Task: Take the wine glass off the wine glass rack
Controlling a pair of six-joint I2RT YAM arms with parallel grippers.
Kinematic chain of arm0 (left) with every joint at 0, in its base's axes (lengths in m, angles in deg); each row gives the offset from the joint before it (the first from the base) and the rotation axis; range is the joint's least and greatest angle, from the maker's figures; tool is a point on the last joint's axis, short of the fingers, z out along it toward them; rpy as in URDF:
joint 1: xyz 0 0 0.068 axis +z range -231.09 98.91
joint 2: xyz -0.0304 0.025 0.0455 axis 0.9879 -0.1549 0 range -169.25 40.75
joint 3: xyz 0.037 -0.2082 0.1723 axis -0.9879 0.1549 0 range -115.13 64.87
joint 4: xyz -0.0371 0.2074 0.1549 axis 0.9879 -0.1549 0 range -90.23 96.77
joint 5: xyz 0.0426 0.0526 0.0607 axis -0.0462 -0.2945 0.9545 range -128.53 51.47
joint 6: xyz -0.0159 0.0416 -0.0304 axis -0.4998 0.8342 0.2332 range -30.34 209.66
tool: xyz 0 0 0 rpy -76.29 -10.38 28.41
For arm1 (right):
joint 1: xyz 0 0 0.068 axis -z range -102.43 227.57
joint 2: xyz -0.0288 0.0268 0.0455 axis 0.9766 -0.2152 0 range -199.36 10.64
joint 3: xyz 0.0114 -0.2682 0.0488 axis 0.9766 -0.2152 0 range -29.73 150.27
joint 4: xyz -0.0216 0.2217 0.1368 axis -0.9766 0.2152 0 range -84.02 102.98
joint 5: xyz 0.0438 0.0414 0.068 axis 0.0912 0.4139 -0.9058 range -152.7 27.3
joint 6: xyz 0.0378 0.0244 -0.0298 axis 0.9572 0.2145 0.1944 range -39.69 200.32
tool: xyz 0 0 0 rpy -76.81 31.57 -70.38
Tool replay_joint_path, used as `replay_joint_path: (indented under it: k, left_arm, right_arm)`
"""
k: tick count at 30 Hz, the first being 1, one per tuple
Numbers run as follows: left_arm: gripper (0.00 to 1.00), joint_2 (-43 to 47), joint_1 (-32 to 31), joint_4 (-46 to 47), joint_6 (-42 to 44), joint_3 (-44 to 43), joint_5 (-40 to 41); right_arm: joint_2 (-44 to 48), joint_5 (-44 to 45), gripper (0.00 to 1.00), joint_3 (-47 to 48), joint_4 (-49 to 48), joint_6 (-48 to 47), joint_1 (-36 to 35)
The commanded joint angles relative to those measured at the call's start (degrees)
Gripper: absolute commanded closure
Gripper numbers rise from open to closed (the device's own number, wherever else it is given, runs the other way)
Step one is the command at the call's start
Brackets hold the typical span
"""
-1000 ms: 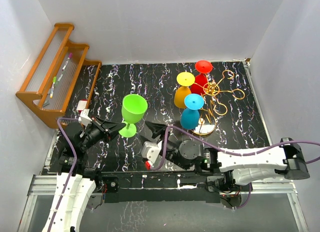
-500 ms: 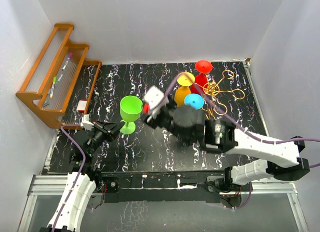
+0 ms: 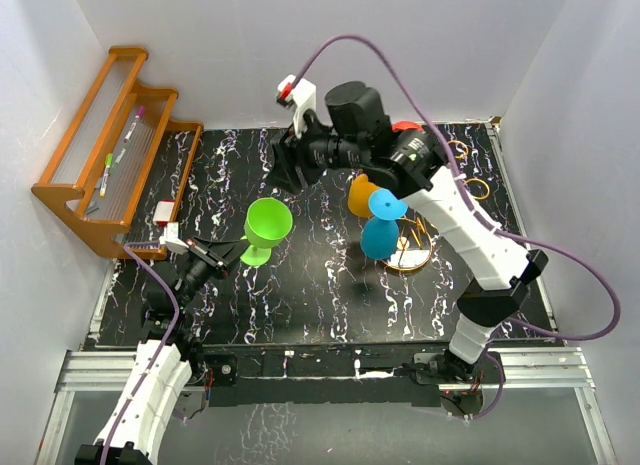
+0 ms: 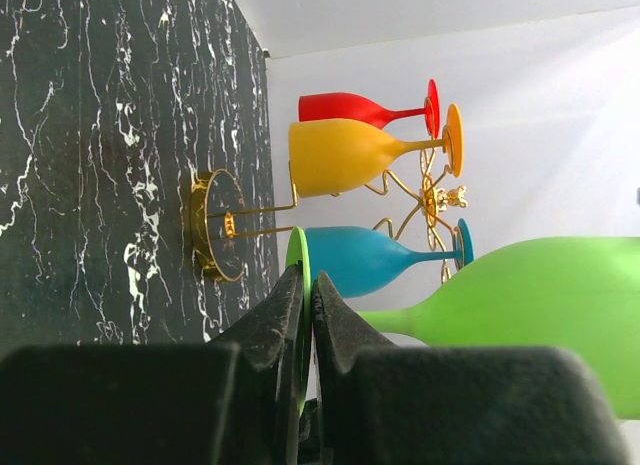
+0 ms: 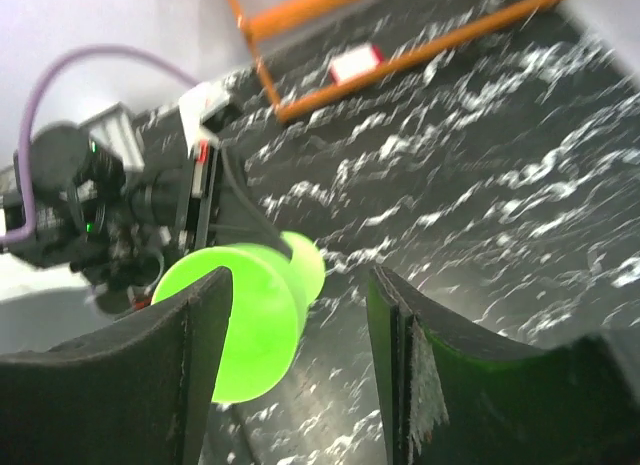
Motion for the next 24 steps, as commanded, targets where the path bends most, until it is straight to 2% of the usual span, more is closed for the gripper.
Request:
replay_joint_path:
  k: [1, 13, 19, 24]
  left_arm:
    - [1.0, -0.51, 0.18, -1.48, 4.93, -4.64, -0.76]
    - [1.0, -1.99, 0.16, -0.16, 4.75, -5.48, -0.68]
    - [1.0, -2.03, 0.18, -0.73, 4.92, -5.42, -0.66]
    - [1.0, -1.71, 0.18, -3.42, 6.66, -6.08, -0.25]
  right_arm:
    - [2.38, -5.95, 0.43, -4.54, 2.92, 3.07, -0.16]
    - [5.81, -0.22, 0.48, -13.7, 2.55, 3.93, -0.17]
    - [3.64, -1.62, 0.62, -13.13, 2.24, 4.35, -0.18]
    - [0.1, -0.4, 0.84, -10.21, 3.25, 4.44, -0.18]
